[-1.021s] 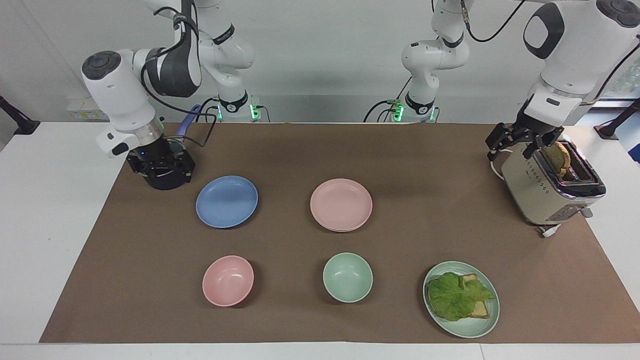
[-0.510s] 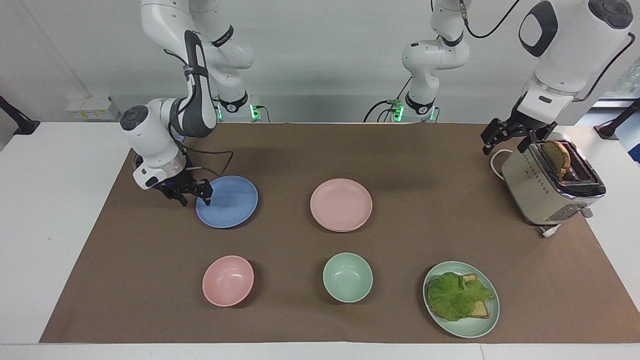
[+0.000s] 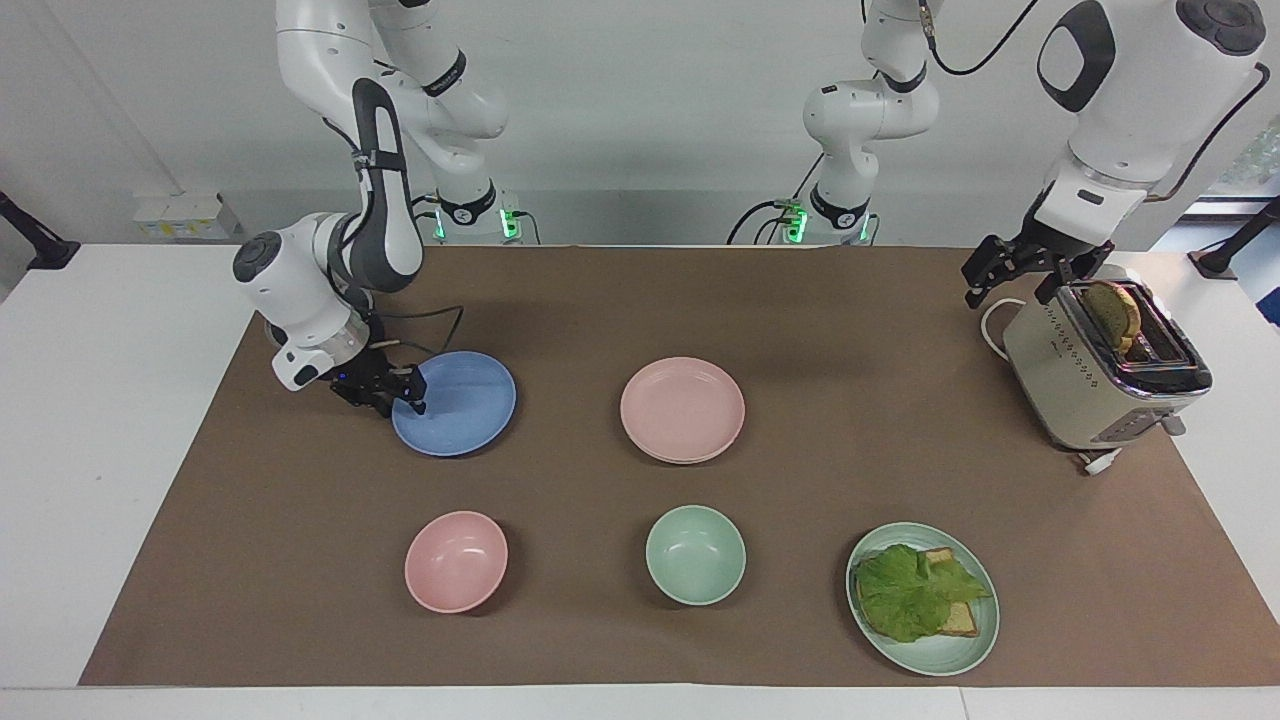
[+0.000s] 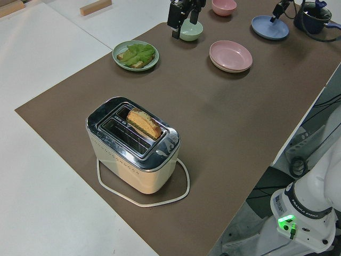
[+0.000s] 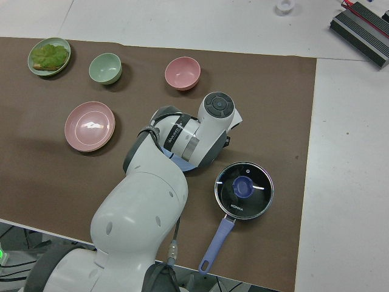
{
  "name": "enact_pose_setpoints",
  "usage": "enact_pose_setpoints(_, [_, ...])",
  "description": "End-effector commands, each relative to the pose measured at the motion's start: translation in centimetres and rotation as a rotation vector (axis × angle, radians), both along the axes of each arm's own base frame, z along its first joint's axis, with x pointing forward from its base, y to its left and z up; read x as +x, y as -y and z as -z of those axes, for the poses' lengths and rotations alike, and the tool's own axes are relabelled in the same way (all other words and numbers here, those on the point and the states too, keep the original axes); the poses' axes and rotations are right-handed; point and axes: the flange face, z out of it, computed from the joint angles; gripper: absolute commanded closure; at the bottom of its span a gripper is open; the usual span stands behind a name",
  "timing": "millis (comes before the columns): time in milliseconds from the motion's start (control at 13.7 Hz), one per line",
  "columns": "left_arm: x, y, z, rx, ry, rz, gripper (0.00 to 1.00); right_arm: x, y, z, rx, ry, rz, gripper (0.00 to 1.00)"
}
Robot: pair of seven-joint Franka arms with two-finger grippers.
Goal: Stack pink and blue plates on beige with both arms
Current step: 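Reach the right gripper to the blue bowl's rim and grasp it, then carry the blue bowl with the right gripper onto the pink bowl and release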
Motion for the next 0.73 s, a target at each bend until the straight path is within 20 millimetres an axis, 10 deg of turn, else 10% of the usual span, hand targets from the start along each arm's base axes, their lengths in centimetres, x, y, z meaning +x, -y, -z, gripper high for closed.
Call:
enact_pose_setpoints(0, [-0.5,-0.3,-0.3,0.022,0.015,0.002,0.0,-0.9,0.8,0.0,0.035,-0.023,-0.02,0.97])
enact_pose_setpoints(365, [-0.5,-0.3,-0.3,0.021,0.015,0.002,0.0,0.5,-1.2,-4.5,0.058,-0.027,-0.04,1.0])
enact_pose_setpoints(656, [-0.5,-0.3,-0.3,0.022,0.015,0.002,0.0,1.9,-12.1,-9.6,0.064,-0.017,0.02,1.0])
